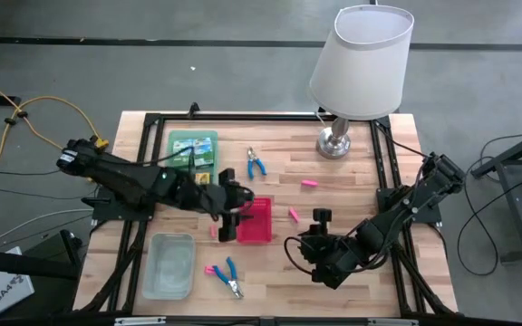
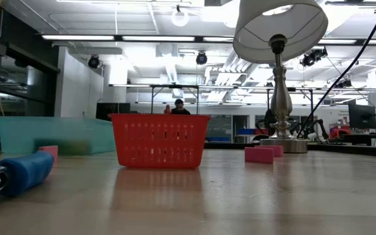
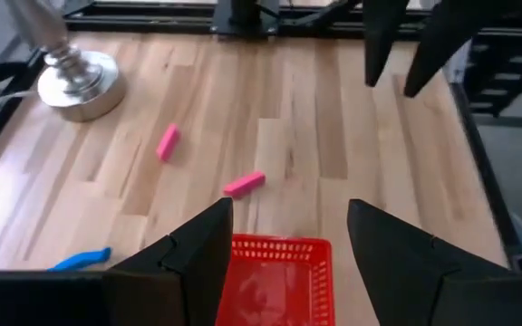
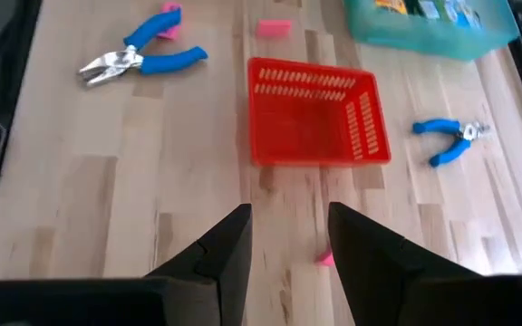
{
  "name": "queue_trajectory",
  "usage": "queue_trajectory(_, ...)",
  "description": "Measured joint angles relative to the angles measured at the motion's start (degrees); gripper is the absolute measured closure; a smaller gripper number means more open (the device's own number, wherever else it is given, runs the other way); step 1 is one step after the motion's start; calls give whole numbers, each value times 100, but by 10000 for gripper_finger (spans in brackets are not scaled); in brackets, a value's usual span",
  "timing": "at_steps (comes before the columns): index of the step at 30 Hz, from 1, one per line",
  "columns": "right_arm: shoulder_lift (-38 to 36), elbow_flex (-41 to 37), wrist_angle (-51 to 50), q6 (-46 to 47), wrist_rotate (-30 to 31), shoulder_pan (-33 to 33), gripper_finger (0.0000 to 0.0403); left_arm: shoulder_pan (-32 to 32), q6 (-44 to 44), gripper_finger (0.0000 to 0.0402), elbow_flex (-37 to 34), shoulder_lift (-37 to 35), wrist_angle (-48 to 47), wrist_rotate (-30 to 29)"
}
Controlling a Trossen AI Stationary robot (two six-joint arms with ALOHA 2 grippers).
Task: Pick & Place School Supplies
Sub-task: Put the bottom blue hole puncher into the grey bin
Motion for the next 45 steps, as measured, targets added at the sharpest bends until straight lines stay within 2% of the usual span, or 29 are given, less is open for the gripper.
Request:
queue_trajectory(5, 0, -81, -241, 398, 153, -67, 264, -115, -457, 193, -385, 5, 40, -581)
queue_trajectory(10, 0, -81, -720, 959, 479, -94, 264, -402, -649, 193, -584, 1, 176, -769)
queue_trajectory(16, 0, -120, -943, 1402, 734, -89, 264, -975, -1179, 193, -907, 1, 234, -2222)
queue_trajectory(19, 0, -181, -883, 1406, 725, -88, 264, -1237, -1426, 193, -1034, 1, 225, -2680)
queue_trajectory(28, 0, -181, -561, 1389, 696, -91, 264, -1912, -1456, 193, -1067, 1, 480, -2669)
queue_trajectory(31, 6, -181, -287, 1355, 498, -91, 264, -2045, -1469, 193, -1066, 1, 597, -2488)
queue_trajectory(41, 70, -177, 1561, -80, -617, -95, 264, -2122, -1475, 193, -1065, 1, 1315, -2377)
queue_trajectory(45, 274, -177, 2009, -604, -876, -92, 264, -2118, -1477, 193, -1063, 1, 1458, -1995)
